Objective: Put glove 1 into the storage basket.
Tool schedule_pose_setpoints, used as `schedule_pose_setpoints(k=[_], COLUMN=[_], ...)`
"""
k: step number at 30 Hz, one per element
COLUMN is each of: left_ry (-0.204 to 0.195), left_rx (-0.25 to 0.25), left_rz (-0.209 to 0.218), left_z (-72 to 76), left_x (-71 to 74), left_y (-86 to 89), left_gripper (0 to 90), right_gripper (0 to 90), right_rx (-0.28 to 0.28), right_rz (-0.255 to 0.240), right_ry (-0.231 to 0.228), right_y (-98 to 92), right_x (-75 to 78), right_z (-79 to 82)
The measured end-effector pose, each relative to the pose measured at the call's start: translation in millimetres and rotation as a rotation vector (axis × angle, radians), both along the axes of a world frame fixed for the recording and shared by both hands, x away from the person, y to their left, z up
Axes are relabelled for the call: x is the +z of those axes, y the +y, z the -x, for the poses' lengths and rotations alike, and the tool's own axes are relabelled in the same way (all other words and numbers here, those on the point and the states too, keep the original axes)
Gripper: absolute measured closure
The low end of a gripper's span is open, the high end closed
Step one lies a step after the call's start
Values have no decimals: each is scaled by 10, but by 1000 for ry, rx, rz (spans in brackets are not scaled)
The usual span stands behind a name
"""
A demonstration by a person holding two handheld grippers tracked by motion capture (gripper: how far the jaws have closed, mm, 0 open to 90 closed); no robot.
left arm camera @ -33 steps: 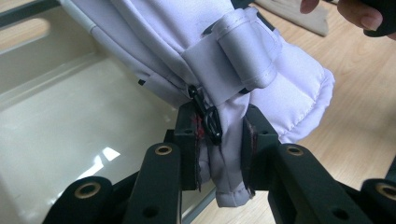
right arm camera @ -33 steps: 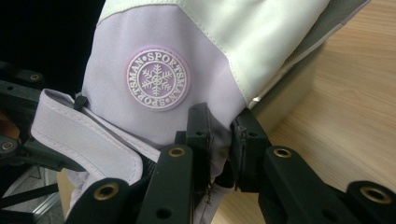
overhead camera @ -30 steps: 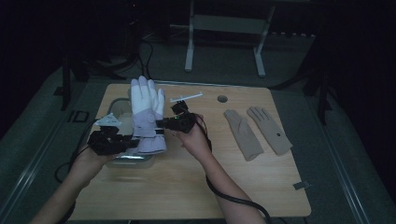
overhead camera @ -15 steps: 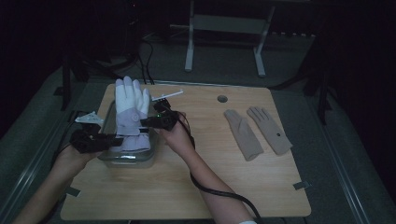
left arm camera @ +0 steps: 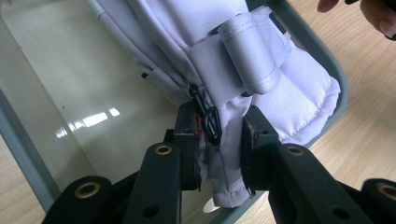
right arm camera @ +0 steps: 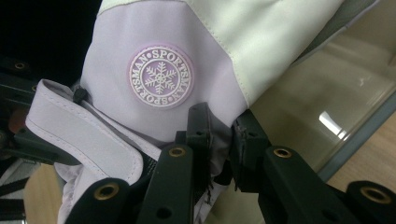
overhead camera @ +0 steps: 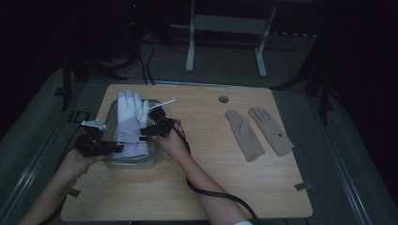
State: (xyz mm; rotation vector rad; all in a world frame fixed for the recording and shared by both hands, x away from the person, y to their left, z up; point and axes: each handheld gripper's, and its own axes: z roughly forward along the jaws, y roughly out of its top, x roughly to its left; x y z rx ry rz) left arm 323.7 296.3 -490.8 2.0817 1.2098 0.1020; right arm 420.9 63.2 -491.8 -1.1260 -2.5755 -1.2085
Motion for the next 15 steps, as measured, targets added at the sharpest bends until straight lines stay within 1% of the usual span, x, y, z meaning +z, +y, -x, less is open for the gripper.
schedule_pose_setpoints(k=[1, 4, 5, 8, 11, 13, 15], left_ry=[2, 24, 28, 39, 48, 51, 44], left_rx=[-2, 1, 3, 7, 11, 15, 17], left_rz=[-3, -15, -17, -29, -25, -21, -26], left_z=[-3, -22, -27, -36, -47, -49, -43], left_x=[-6, -26, -33, -65, -93, -101, -94], left_y=[-5, -22, -26, -45, -57, -63, -69], left_gripper=[719, 719, 718, 715, 704, 681, 663], right_gripper=[791, 791, 791, 792, 792, 791, 792], right_rx=[-2, -5, -4, -6, -10, -13, -19], right_rz=[5, 14, 32, 64, 82, 89, 90], right_ry=[9, 6, -1, -5, 6, 11, 13], right_y=[-2, 3, 14, 38, 48, 51, 51], right_x=[-31, -46, -56, -79, -106, -118, -114], right_z=[-1, 5, 12, 25, 13, 6, 9])
